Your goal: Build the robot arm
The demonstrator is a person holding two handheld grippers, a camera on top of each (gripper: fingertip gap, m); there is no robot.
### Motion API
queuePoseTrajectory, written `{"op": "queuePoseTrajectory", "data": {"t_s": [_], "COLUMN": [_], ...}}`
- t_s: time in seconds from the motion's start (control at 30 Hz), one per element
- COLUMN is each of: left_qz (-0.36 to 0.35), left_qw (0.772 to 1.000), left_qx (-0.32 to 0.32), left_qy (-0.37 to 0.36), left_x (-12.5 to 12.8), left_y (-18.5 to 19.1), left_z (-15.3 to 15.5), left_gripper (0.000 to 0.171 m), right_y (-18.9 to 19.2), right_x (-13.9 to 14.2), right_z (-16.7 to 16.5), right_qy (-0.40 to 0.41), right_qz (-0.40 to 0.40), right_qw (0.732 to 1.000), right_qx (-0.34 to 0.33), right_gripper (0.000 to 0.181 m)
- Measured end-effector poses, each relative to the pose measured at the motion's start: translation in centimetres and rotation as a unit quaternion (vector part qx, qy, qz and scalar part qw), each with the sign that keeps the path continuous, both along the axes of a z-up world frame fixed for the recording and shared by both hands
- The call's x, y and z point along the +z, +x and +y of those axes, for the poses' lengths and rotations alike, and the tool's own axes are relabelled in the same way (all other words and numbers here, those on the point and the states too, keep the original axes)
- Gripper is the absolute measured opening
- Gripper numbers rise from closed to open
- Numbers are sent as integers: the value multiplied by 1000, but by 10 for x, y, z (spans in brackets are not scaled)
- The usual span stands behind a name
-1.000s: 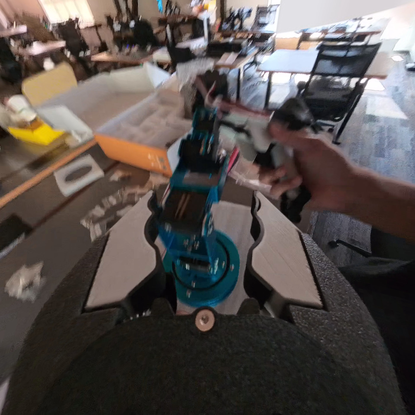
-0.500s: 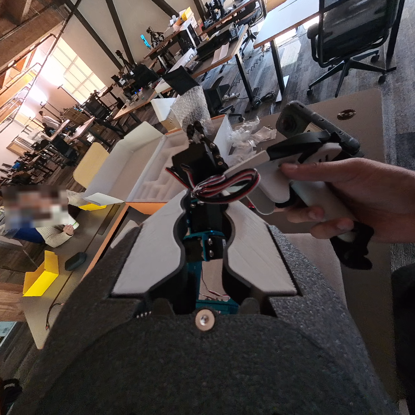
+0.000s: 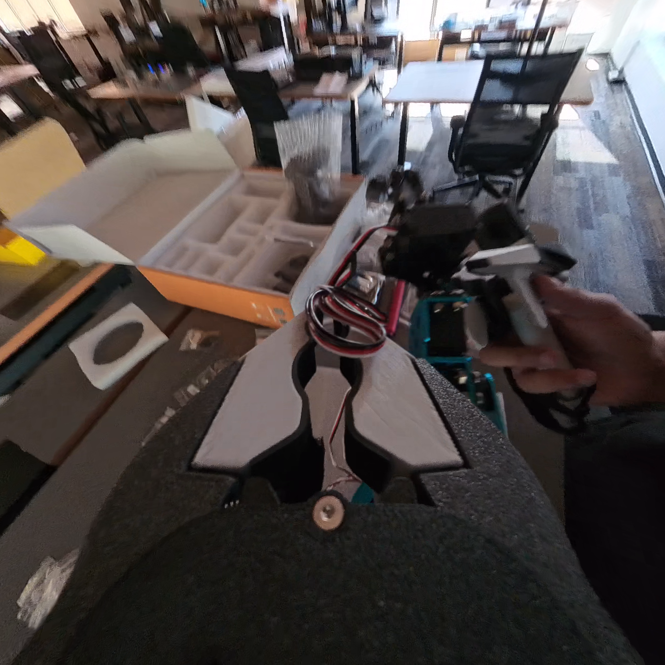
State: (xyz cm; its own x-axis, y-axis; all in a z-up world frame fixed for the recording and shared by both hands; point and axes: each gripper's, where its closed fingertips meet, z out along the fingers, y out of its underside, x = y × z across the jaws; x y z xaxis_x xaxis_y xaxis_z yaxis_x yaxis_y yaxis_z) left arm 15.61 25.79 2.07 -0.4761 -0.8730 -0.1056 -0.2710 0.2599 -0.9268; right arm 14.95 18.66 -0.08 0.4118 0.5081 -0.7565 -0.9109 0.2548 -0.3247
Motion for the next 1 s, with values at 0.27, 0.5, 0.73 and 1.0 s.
{"op": "queuePoseTrajectory", "data": {"t_s": [0.27, 0.5, 0.73, 1.0], "left_qz": [127, 90, 69, 201], "left_qw": [986, 986, 965, 941], "left_qx": [30, 121, 252, 262], "left_qy": [107, 70, 17, -76], "left_x": [-75, -56, -61, -159], "left_y": [12, -28, -145, -228], "left_z": [38, 70, 95, 48], "left_gripper": [16, 32, 40, 36], "right_y": [-6, -4, -3, -1], "right_x": [4, 2, 0, -3], "right_z": [1, -3, -2, 1], "right_qy": [-2, 1, -8, -13], "right_qz": [-9, -13, -21, -36], "right_qw": [1000, 1000, 999, 999], "right_qx": [14, 22, 28, 34], "right_gripper": [28, 30, 25, 17]}}
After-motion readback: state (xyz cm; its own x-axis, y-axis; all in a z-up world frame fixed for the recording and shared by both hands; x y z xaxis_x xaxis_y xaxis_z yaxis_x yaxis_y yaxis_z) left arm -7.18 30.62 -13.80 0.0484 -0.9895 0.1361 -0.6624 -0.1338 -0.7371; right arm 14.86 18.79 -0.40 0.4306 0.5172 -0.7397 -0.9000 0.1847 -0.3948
